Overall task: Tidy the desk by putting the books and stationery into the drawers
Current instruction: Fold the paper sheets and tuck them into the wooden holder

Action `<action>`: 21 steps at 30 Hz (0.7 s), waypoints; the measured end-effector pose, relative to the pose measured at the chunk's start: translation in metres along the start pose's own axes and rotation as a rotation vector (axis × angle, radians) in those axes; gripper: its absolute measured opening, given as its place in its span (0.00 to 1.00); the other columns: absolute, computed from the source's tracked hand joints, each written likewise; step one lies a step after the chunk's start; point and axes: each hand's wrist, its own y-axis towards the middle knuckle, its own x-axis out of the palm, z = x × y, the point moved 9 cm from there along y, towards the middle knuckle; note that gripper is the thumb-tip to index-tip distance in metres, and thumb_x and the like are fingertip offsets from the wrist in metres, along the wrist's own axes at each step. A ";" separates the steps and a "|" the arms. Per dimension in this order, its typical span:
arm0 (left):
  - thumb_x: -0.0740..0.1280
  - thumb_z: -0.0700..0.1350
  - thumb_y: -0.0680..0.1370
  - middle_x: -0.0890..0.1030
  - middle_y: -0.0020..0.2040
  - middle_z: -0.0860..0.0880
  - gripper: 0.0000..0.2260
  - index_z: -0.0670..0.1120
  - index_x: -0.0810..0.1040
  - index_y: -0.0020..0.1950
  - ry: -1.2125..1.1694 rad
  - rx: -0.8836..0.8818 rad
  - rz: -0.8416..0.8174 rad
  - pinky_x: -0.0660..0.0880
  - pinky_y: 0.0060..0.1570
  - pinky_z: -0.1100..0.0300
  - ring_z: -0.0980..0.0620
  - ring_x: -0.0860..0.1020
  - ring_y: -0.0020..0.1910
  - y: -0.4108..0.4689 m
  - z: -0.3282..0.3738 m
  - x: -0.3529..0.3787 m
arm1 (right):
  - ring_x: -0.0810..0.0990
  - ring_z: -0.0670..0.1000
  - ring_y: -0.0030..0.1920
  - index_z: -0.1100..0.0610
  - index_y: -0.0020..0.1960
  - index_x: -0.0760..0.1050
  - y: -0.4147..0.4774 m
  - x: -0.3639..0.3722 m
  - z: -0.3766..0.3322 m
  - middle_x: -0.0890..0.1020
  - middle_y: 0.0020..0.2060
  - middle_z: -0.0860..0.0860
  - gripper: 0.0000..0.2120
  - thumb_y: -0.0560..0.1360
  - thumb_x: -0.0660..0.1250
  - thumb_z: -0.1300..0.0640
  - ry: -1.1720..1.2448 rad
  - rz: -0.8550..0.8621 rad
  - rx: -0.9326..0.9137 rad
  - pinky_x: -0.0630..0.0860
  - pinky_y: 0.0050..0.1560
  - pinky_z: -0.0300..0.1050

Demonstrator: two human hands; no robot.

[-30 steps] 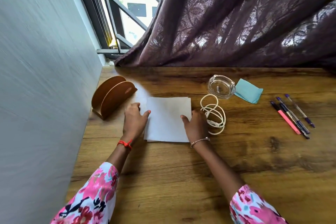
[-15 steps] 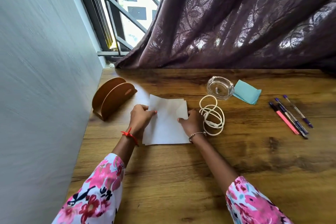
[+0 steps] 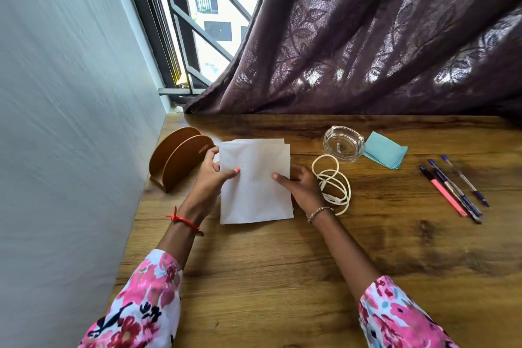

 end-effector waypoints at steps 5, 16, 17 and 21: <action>0.67 0.27 0.70 0.77 0.54 0.48 0.37 0.52 0.55 0.70 -0.091 0.045 0.025 0.76 0.49 0.53 0.50 0.77 0.53 -0.001 0.003 -0.007 | 0.79 0.43 0.40 0.64 0.57 0.74 -0.004 0.002 -0.015 0.80 0.53 0.58 0.13 0.72 0.68 0.65 0.039 -0.101 -0.113 0.77 0.36 0.31; 0.69 0.39 0.73 0.80 0.47 0.47 0.11 0.47 0.76 0.55 -0.014 0.139 0.138 0.79 0.38 0.63 0.54 0.79 0.45 -0.001 0.014 -0.019 | 0.80 0.47 0.38 0.57 0.47 0.76 0.003 -0.003 -0.037 0.81 0.43 0.53 0.04 0.72 0.68 0.62 0.024 -0.107 -0.243 0.76 0.38 0.37; 0.70 0.41 0.73 0.79 0.46 0.48 0.10 0.47 0.77 0.54 0.029 0.135 0.148 0.79 0.35 0.63 0.54 0.79 0.43 -0.002 0.015 -0.020 | 0.80 0.47 0.38 0.57 0.46 0.76 0.003 -0.002 -0.037 0.81 0.42 0.53 0.04 0.72 0.69 0.62 0.010 -0.122 -0.239 0.77 0.38 0.36; 0.71 0.47 0.72 0.80 0.42 0.50 0.07 0.50 0.80 0.49 0.254 0.099 0.057 0.74 0.30 0.66 0.57 0.79 0.38 0.001 0.023 -0.013 | 0.81 0.48 0.39 0.52 0.43 0.76 0.006 0.002 -0.040 0.82 0.40 0.49 0.04 0.71 0.70 0.59 -0.054 -0.200 -0.201 0.78 0.43 0.44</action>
